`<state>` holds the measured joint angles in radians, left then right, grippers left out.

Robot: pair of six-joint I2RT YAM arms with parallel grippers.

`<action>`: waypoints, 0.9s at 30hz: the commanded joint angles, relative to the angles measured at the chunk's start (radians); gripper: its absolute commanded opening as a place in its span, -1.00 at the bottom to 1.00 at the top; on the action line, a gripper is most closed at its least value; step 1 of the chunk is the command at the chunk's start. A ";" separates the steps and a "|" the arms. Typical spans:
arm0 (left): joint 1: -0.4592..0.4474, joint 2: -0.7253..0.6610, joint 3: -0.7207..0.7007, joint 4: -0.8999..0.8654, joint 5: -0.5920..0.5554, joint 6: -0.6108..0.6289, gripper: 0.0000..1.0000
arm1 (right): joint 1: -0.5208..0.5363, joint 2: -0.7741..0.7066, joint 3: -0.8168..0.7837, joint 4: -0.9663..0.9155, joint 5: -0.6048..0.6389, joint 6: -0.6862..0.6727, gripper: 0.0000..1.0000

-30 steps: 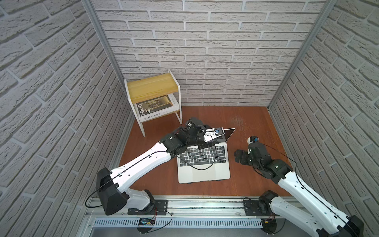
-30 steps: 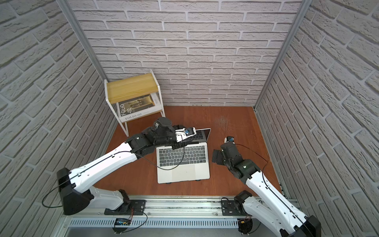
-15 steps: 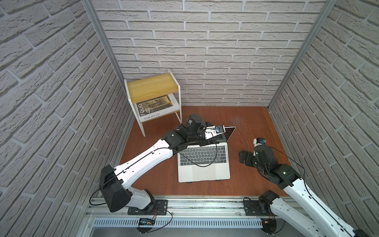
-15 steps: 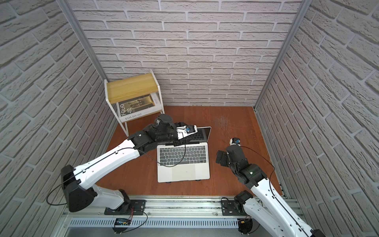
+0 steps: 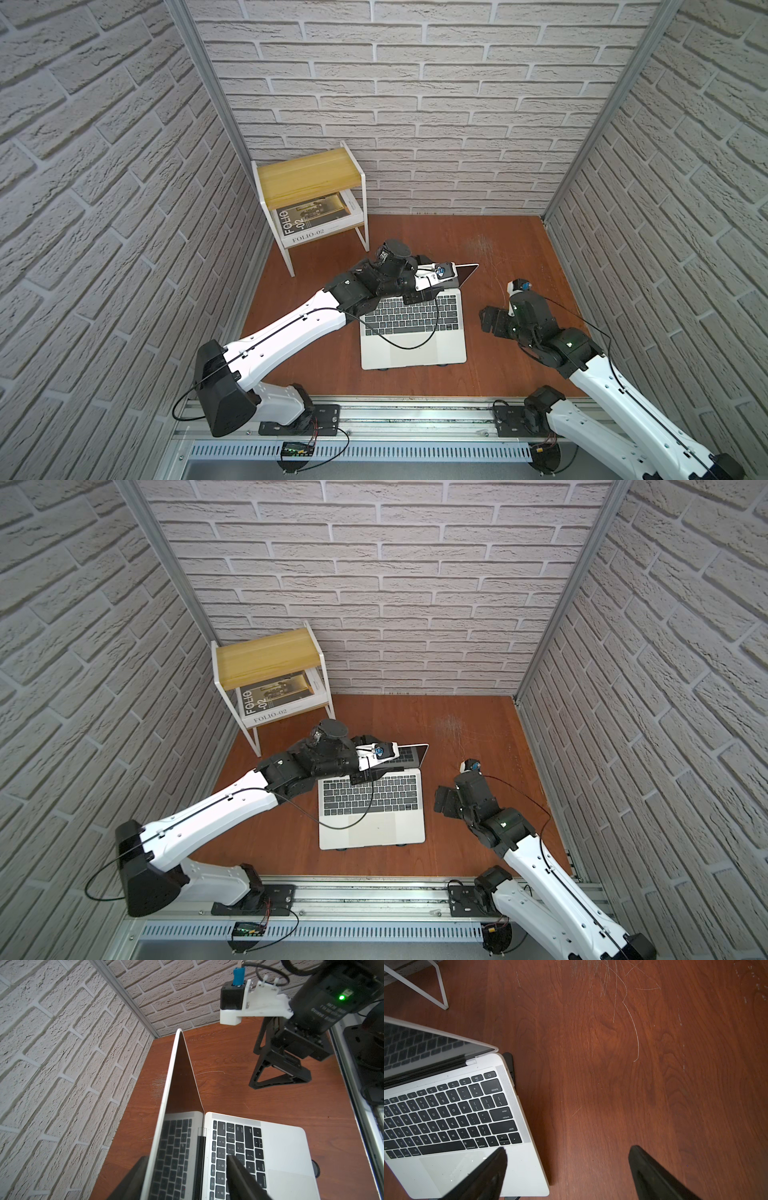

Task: Close the laptop lid and set it aside
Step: Close the lid of the laptop.

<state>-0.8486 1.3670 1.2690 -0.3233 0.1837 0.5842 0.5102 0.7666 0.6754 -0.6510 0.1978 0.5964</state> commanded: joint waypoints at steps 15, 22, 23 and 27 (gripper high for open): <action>-0.098 0.076 -0.150 -0.200 0.019 -0.167 0.27 | -0.018 0.017 0.281 -0.104 0.054 -0.115 0.93; -0.109 0.095 -0.167 -0.178 -0.006 -0.200 0.28 | -0.018 0.047 0.419 -0.129 0.051 -0.150 0.93; -0.110 0.096 -0.169 -0.175 -0.006 -0.202 0.28 | -0.018 0.050 0.433 -0.130 0.053 -0.153 0.93; -0.116 0.094 -0.170 -0.169 -0.015 -0.207 0.30 | -0.018 0.067 0.476 -0.130 0.031 -0.162 0.92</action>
<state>-0.9714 1.3933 1.1664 -0.3019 0.1650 0.4381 0.4973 0.8246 1.1156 -0.7792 0.2348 0.4599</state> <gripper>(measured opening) 0.649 0.963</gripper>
